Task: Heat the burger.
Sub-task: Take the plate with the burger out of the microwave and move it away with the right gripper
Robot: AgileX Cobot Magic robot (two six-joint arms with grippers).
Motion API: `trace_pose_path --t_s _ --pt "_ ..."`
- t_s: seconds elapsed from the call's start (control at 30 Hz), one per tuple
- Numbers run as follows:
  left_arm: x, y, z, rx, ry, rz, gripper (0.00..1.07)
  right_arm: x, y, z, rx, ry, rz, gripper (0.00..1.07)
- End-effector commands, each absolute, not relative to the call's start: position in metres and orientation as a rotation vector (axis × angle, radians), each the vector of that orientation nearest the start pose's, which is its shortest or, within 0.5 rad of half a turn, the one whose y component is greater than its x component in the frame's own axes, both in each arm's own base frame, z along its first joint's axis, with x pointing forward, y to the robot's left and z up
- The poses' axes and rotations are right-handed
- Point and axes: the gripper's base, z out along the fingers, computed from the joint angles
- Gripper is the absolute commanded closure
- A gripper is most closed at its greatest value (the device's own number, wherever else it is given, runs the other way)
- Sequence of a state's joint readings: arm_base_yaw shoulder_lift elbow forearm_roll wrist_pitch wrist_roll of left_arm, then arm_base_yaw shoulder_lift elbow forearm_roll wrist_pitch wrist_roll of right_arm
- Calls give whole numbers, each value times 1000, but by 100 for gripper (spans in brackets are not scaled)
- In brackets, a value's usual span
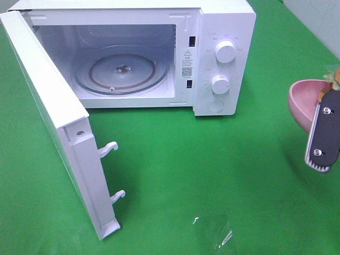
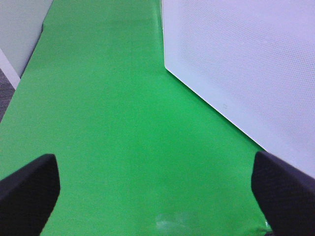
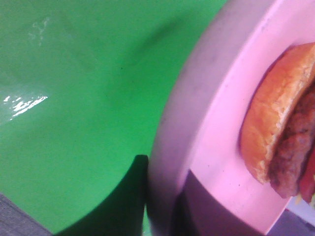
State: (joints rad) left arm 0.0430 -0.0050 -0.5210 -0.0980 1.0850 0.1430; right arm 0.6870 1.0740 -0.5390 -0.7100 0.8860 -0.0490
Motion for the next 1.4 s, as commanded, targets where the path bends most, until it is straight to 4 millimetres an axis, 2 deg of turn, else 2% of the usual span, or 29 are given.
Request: trace_pose_path --t_s 0.03,0.4,0.5,0.57,0.63,0.83,1.23,1.4 --pt "-9 -8 282 104 2020 1 9 156 62 234 -1295 2270 -752 107" --pt "-9 -8 282 104 2020 1 9 156 54 232 -1127 2394 -857 107" --pt "-9 -8 282 104 2020 1 9 161 56 224 -1016 2458 -884 107" --pt "-9 -8 282 104 2020 1 9 161 56 224 -1016 2458 -884 107" --pt "-9 -8 282 104 2020 1 9 167 60 214 -904 2509 -899 107" --pt "-9 -8 282 104 2020 1 9 175 62 201 -733 2547 -961 106" --pt "-9 -8 282 104 2020 1 9 181 66 184 -760 2584 -1048 105" --pt "-9 -8 282 104 2020 1 9 184 68 173 -712 2617 -1072 104"
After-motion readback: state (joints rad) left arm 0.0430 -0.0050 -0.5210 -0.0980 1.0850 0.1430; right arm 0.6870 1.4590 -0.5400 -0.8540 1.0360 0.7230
